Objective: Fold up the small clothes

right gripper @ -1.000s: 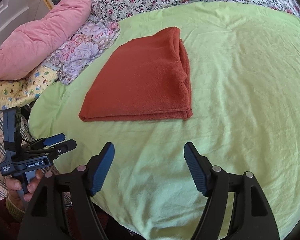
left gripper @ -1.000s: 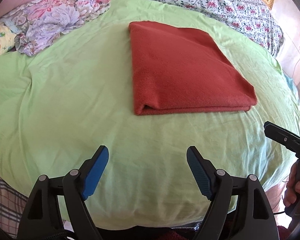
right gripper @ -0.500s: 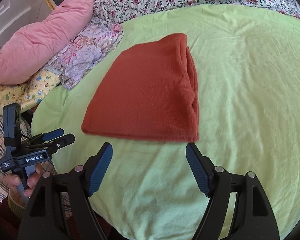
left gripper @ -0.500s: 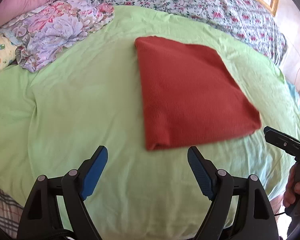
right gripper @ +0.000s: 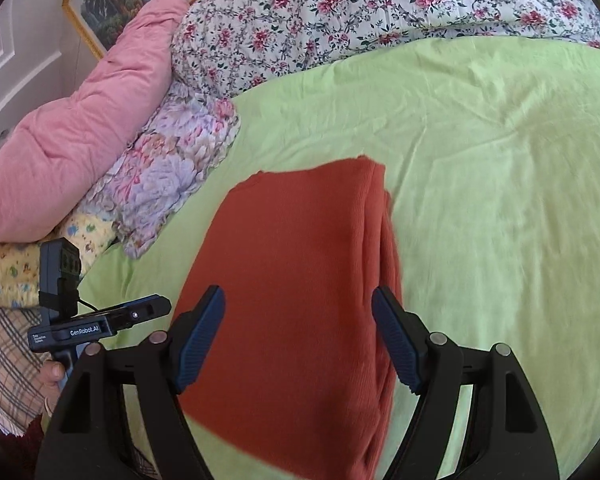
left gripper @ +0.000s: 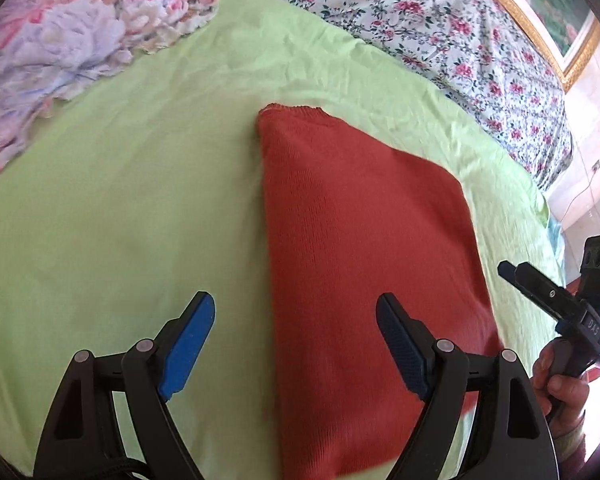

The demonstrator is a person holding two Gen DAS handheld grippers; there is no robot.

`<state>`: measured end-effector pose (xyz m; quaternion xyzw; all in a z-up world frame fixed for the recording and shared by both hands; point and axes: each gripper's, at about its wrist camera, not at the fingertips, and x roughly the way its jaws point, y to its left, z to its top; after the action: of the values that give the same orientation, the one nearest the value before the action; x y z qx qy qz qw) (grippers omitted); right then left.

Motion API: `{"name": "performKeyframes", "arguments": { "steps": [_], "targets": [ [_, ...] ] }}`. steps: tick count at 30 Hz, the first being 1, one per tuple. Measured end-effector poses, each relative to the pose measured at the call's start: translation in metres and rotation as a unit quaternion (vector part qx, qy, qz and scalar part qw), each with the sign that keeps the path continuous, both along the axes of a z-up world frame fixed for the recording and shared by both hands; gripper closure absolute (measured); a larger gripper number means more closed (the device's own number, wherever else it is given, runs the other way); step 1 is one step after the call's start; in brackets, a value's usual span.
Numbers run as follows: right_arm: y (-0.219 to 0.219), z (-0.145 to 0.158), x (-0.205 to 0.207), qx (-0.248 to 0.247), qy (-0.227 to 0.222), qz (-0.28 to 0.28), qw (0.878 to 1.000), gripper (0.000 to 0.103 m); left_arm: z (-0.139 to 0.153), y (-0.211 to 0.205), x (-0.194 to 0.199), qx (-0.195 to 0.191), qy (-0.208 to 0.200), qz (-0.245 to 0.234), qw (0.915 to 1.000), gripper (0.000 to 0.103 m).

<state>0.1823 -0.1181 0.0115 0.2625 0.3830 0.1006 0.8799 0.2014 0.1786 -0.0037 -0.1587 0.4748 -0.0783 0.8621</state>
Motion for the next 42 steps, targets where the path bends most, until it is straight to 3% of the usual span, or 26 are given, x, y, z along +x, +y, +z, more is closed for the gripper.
{"name": "performKeyframes", "arguments": {
  "steps": [3,4,7,8,9,10,12,14,16,22,24,27,30,32,34,36,38,40,42],
  "targets": [
    [-0.004,-0.011,0.027,-0.002,0.024,0.005,1.000,0.040,-0.014,0.006,0.035,-0.018,0.015,0.006,0.9997,0.020],
    [-0.005,-0.016,0.034,-0.003,0.036,0.005,0.999,0.049,-0.020,0.009,0.047,-0.031,0.023,0.002,0.9993,0.020],
    [-0.004,-0.032,0.048,-0.006,0.065,0.006,0.998,0.064,-0.034,0.016,0.073,-0.065,0.026,0.002,0.9975,0.022],
    [-0.004,-0.035,0.050,-0.011,0.068,0.003,0.998,0.074,-0.033,0.015,0.077,-0.065,0.012,0.000,0.9978,0.027],
    [-0.004,-0.036,0.051,-0.016,0.069,-0.002,0.997,0.079,-0.030,0.012,0.081,-0.062,-0.003,-0.009,0.9980,0.060],
    [-0.006,-0.037,0.052,-0.015,0.068,-0.004,0.998,0.090,-0.029,0.009,0.085,-0.069,-0.007,-0.022,0.9973,0.077],
    [-0.012,-0.032,0.049,-0.004,0.048,-0.009,0.999,0.097,-0.017,0.003,0.083,-0.055,-0.030,-0.021,0.9978,0.083],
    [-0.015,-0.021,0.041,-0.002,0.008,-0.008,1.000,0.097,-0.002,-0.004,0.070,-0.039,-0.073,-0.024,0.9963,0.084],
    [-0.014,-0.017,0.035,-0.008,-0.002,-0.011,1.000,0.097,0.001,-0.006,0.063,-0.027,-0.093,-0.022,0.9951,0.084],
    [-0.018,-0.048,0.047,0.000,0.048,-0.021,0.999,0.097,-0.028,0.002,0.075,-0.012,-0.054,-0.001,0.9985,0.082],
    [-0.016,-0.048,0.048,-0.006,0.051,-0.023,0.998,0.097,-0.029,0.001,0.076,-0.001,-0.050,0.006,0.9987,0.076],
    [-0.016,-0.043,0.048,-0.010,0.053,-0.027,0.998,0.096,-0.022,0.002,0.069,0.008,-0.041,0.019,0.9989,0.068],
    [-0.019,-0.032,0.033,0.005,0.050,-0.039,0.998,0.095,-0.005,0.004,0.045,0.022,-0.050,0.023,0.9983,0.069],
    [-0.018,-0.022,0.021,0.000,0.040,-0.044,0.998,0.095,0.004,0.001,0.023,0.029,-0.053,0.022,0.9979,0.063],
    [-0.013,-0.013,0.009,0.000,0.031,-0.039,0.999,0.094,0.011,-0.004,0.001,0.034,-0.057,0.018,0.9976,0.050],
    [-0.006,-0.005,-0.004,-0.003,0.025,-0.032,0.999,0.091,0.014,-0.010,-0.025,0.046,-0.061,0.014,0.9970,0.047],
    [0.003,0.002,-0.019,-0.008,0.019,-0.023,1.000,0.070,0.016,-0.014,-0.046,0.051,-0.063,0.012,0.9966,0.045],
    [0.010,0.007,-0.033,-0.009,0.012,-0.019,1.000,0.057,0.015,-0.019,-0.070,0.054,-0.064,0.012,0.9964,0.040],
    [0.019,0.010,-0.048,-0.017,0.008,-0.013,1.000,0.057,0.013,-0.024,-0.090,0.061,-0.062,0.011,0.9962,0.040]
  ]
}}
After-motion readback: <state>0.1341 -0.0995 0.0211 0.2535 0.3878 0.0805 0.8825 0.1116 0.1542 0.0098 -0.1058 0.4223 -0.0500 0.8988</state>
